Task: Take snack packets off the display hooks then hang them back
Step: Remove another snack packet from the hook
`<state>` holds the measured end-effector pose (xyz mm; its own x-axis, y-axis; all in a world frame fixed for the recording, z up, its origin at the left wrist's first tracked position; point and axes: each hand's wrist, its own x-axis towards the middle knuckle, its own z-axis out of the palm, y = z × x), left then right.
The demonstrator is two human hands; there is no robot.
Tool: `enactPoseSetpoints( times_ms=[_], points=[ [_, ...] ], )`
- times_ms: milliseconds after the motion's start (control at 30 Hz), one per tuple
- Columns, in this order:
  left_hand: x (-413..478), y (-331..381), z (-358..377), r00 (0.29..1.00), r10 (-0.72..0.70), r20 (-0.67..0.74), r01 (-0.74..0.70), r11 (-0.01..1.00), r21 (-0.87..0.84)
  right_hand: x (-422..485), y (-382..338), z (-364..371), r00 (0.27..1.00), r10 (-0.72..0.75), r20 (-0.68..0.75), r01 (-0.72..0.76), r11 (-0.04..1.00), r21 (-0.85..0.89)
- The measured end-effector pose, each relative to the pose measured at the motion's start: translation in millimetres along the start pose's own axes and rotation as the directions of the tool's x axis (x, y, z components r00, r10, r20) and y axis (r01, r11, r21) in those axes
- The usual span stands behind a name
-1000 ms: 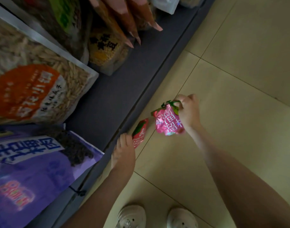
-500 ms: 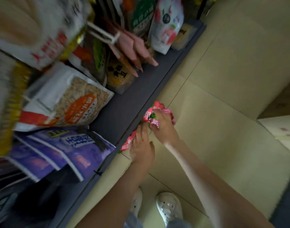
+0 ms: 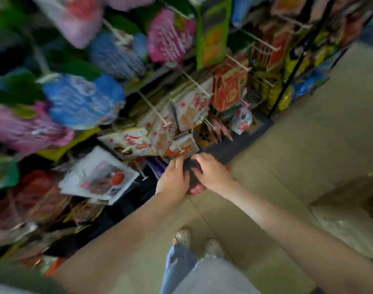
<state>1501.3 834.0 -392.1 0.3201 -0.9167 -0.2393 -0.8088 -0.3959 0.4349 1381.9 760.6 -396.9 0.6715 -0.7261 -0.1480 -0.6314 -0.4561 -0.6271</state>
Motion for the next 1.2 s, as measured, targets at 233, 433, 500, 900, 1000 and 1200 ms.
enactPoseSetpoints(
  times_ms=[233,433,500,900,1000,1200],
  points=[
    [-110.7,-79.9,-131.0,0.936,-0.184,-0.299,0.171,0.983,-0.072,-4.6,-191.8,19.5,0.907,-0.417,0.051,0.420,0.905,-0.064],
    [-237.4,-179.4,-193.9,0.812,-0.351,-0.467,0.278,0.935,-0.219,-40.5,-344.1,93.6,0.813,-0.566,0.138,0.569,0.822,0.022],
    [-285.1,-221.8,-210.0,0.773,-0.392,-0.499,0.321,0.920,-0.225,-61.8,-397.5,132.9,0.782,-0.606,0.145,0.596,0.796,0.107],
    [-482.9,-437.0,-299.2,0.599,-0.517,-0.612,0.507,0.836,-0.210,-101.6,-647.0,304.7,0.709,-0.697,0.107,0.672,0.715,0.193],
    [-484.4,-468.9,-314.5,0.603,-0.500,-0.622,0.490,0.847,-0.207,-81.5,-660.2,320.2,0.757,-0.648,0.085,0.640,0.761,0.107],
    [-474.2,-533.4,-338.3,0.601,-0.486,-0.634,0.478,0.855,-0.202,-40.3,-695.1,352.5,0.760,-0.646,0.077,0.641,0.763,0.081]
  ],
)
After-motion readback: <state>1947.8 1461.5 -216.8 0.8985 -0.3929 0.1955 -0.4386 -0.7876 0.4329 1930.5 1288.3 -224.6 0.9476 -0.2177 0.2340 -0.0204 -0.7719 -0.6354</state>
